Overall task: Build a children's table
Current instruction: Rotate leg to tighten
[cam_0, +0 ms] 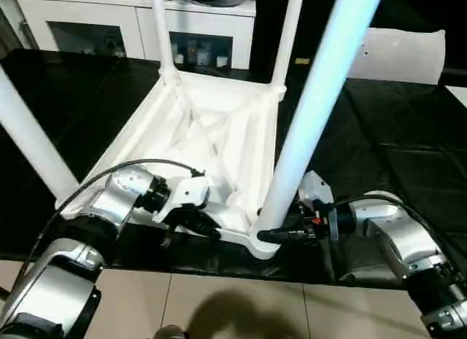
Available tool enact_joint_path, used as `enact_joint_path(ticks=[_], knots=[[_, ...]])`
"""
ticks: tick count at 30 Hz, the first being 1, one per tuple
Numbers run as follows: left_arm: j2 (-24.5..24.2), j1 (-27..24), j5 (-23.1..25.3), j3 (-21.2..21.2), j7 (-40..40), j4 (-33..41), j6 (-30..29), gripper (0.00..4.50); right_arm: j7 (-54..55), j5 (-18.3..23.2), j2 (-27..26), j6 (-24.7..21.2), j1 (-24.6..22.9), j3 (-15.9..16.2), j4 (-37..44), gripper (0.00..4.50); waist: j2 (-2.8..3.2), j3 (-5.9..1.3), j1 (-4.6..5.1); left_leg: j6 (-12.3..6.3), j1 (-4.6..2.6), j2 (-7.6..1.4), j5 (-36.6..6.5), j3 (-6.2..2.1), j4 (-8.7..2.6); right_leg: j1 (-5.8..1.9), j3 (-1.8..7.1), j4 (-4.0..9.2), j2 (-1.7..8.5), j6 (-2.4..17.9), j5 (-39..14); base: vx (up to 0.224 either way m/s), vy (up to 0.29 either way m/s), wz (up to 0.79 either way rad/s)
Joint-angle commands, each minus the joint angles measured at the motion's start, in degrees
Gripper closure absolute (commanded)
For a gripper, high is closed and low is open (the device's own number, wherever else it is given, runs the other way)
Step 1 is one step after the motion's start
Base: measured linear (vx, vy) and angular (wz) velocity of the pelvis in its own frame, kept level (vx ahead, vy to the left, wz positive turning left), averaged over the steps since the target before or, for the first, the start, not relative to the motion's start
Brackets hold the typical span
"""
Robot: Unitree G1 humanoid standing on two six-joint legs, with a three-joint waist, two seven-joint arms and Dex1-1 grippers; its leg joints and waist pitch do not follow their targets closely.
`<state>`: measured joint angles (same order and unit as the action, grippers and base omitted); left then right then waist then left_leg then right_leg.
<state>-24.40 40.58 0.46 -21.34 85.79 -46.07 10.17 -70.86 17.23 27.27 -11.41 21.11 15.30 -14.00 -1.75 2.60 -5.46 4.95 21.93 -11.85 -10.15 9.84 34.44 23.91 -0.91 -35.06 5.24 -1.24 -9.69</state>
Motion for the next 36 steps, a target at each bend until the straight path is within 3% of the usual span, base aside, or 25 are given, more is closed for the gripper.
enact_joint_path(ticks=[1,4,5,6,7,8,9,11,12,15,16,17,20,21,24,27,29,31,32,34,35,36], knots=[[1.57,1.44,0.55,1.66,-6.21,1.9,-4.28,4.5,2.15,1.51,-1.54,-2.62,-1.6,0.16,2.19,2.53,0.35,-2.85,0.53,-0.66,-1.26,-0.8,-17.44,0.54,-4.89,-2.28,0.88,4.03,1.53,12.77,-15.39,0.0,0.0,0.0],[4.64,0.15,-1.24,3.22,-10.74,5.74,-11.55,4.5,12.42,-0.42,-6.37,-4.86,-3.66,-0.58,3.01,2.53,0.13,-2.73,0.9,0.39,-1.08,-0.65,-18.9,0.21,-5.17,-2.29,0.81,4.44,1.65,11.13,-19.17,0.0,0.0,0.0],[6.92,-0.26,-1.06,3.36,-14.07,7.05,-13.8,4.5,17.69,-1.39,-9.74,-6.45,-4.2,-0.6,2.85,2.53,0.11,-2.46,1.51,1.15,-0.85,-0.41,-20.17,0.1,-5.31,-2.12,0.69,4.76,1.53,9.97,-22.14,0.0,0.0,0.0],[7.51,-0.23,-0.91,3.38,-15.03,7.21,-14.32,4.5,18.84,-1.49,-10.61,-7.19,-4.2,-0.6,2.81,2.53,0.06,-2.44,1.86,1.4,-0.78,-0.3,-20.67,0.03,-5.39,-2.19,0.62,4.88,1.49,9.45,-23.59,0.0,0.0,0.0],[7.85,-0.22,-0.82,3.39,-15.58,7.29,-14.61,4.5,19.49,-1.54,-11.1,-7.62,-4.2,-0.6,2.8,2.53,0.57,-2.31,1.99,1.66,-0.97,-0.22,-21.55,-0.1,-5.4,-1.97,0.6,5.11,1.51,9.05,-25.08,0.0,0.0,0.0],[8.4,-0.2,-0.62,3.44,-16.56,7.52,-15.23,4.5,20.49,-1.62,-11.94,-8.62,-4.23,-0.7,2.94,2.53,0.21,-2.27,2.74,1.68,-0.9,-0.15,-22.75,-0.23,-5.4,-2.03,0.48,5.38,1.43,8.08,-27.37,0.0,0.0,0.0],[10.41,-0.14,-0.55,3.64,-19.14,7.81,-16.81,4.5,24.38,-2.09,-14.9,-10.06,-3.94,-0.95,2.52,2.53,0.53,-2.13,2.95,1.67,-0.86,-0.01,-23.26,-0.34,-5.46,-1.93,0.47,5.62,1.43,7.17,-29.31,0.0,0.0,0.0],[14.15,0.27,0.33,3.66,-24.06,7.84,-19.2,4.5,32.2,-3.75,-20.63,-11.79,-2.95,-1.34,1.34,2.53,0.34,-1.91,3.7,2.07,-1.08,0.18,-25.06,-0.41,-5.38,-1.37,0.29,6.23,1.35,5.96,-33.13,0.0,0.0,0.0],[14.97,0.45,0.73,3.58,-25.32,7.76,-19.61,4.5,34.2,-4.34,-21.99,-12.17,-2.59,-1.37,0.95,2.53,0.26,-1.89,4.08,2.32,-0.88,0.35,-25.19,-0.74,-5.46,-1.62,0.01,6.58,1.44,4.48,-36.14,0.0,0.0,0.0],[17.67,2.44,2.57,4.07,-31.52,5.86,-20.21,4.5,45.56,-7.73,-28.57,-13.61,0.81,-2.93,-3.06,2.53,0.95,-1.86,4.89,2.36,-1.39,0.47,-27.62,-1.02,-5.37,-0.86,-0.24,7.21,1.33,3.41,-38.64,0.0,0.0,0.0],[17.84,2.59,2.76,4.11,-31.93,5.78,-20.29,4.5,46.48,-8.05,-29.03,-13.7,1.09,-3.1,-3.33,2.53,0.86,-1.9,5.23,2.48,-1.35,0.5,-28.02,-1.08,-5.42,-0.88,-0.36,7.3,1.26,3.32,-38.81,0.0,0.0,0.0],[17.84,2.86,3.51,3.82,-32.54,5.54,-19.92,4.5,47.6,-8.44,-29.6,-13.61,1.48,-3.34,-3.62,2.53,1.01,-2.1,5.61,2.1,-1.32,0.32,-28.16,-1.33,-5.75,-1.4,-0.61,7.3,1.31,3.78,-36.27,0.0,0.0,0.0],[16.82,3.2,5.7,2.7,-33.52,4.87,-19.02,4.5,46.57,-6.88,-30.11,-13.15,0.87,-4.45,-1.91,2.53,1.46,-2.17,5.53,1.27,-1.46,0.0,-27.65,-1.1,-6.33,-1.64,-0.53,7.36,1.23,5.55,-30.09,0.0,0.0,0.0],[16.72,3.06,5.94,2.88,-33.59,5.04,-19.04,4.5,46.49,-6.97,-30.34,-13.19,0.56,-4.83,-1.27,1.97,1.66,-2.01,5.51,1.29,-1.38,-0.11,-27.93,-1.01,-6.54,-1.68,-0.51,7.27,1.16,6.55,-27.61,0.0,0.0,0.0],[14.7,1.68,6.03,3.37,-31.21,5.97,-18.36,4.5,44.98,-6.59,-28.28,-11.48,-1.35,-6.9,1.82,1.8,1.39,-2.11,5.32,1.09,-1.77,-0.16,-28.42,-0.69,-6.34,-1.52,-0.22,7.14,1.29,7.89,-25.91,0.0,0.0,0.0],[13.37,1.01,6.03,3.19,-29.48,6.28,-17.1,4.5,43.58,-6.39,-26.92,-10.33,-2.08,-7.65,3.04,1.54,1.27,-2.16,5.14,0.6,-1.49,-0.19,-26.55,-0.46,-6.36,-1.74,0.0,6.94,1.39,8.21,-24.71,0.0,0.0,0.0],[11.62,-0.02,5.44,3.28,-26.46,6.72,-15.31,4.5,40.57,-5.19,-24.39,-9.11,-3.01,-8.33,4.79,1.38,1.14,-2.47,4.92,-0.55,-1.32,-0.37,-22.82,-0.06,-6.2,-2.16,0.26,6.62,1.56,9.01,-21.37,0.0,0.0,0.0],[8.26,-1.53,3.95,3.45,-19.97,6.39,-9.07,4.5,33.18,-4.14,-18.32,-7.52,-3.87,-8.39,6.76,1.19,0.94,-2.67,4.66,-1.24,-1.29,-0.38,-20.92,0.02,-6.07,-2.43,0.2,6.58,1.58,9.35,-19.9,0.027,-0.01,0.02],[6.56,-2.26,2.95,3.26,-15.96,6.63,-5.87,4.5,29.79,-4.02,-15.71,-6.96,-3.86,-8.45,7.18,1.1,1.09,-2.97,4.5,-2.34,-0.99,-0.53,-17.06,0.24,-5.83,-2.92,0.25,5.76,1.58,11.01,-13.66,0.054,-0.021,0.04],[6.17,-2.44,2.49,3.49,-15.17,6.77,-6.24,4.5,28.45,-3.94,-14.86,-7.06,-3.79,-8.44,7.35,1.01,1.07,-3.1,4.58,-3.06,-0.9,-0.5,-14.5,0.44,-5.62,-3.07,0.2,5.3,1.6,12.31,-9.82,0.063,-0.025,0.02],[5.41,-2.73,1.45,3.8,-12.85,6.96,-5.59,4.5,25.52,-3.45,-13.12,-7.23,-3.57,-8.27,7.66,0.92,0.32,-3.63,4.67,-3.86,-0.74,-0.49,-10.59,0.57,-5.3,-3.53,0.15,4.65,1.61,13.59,-4.88,0.061,-0.026,0.01],[4.72,-2.88,0.67,4.16,-11.17,7.04,-5.68,4.5,22.55,-2.91,-11.39,-7.44,-3.22,-8.11,7.75,0.92,0.38,-3.71,4.26,-5.15,-0.87,-0.49,-7.11,0.66,-5.0,-3.63,0.13,4.09,1.63,14.96,-0.51,0.051,-0.02,0.0]])
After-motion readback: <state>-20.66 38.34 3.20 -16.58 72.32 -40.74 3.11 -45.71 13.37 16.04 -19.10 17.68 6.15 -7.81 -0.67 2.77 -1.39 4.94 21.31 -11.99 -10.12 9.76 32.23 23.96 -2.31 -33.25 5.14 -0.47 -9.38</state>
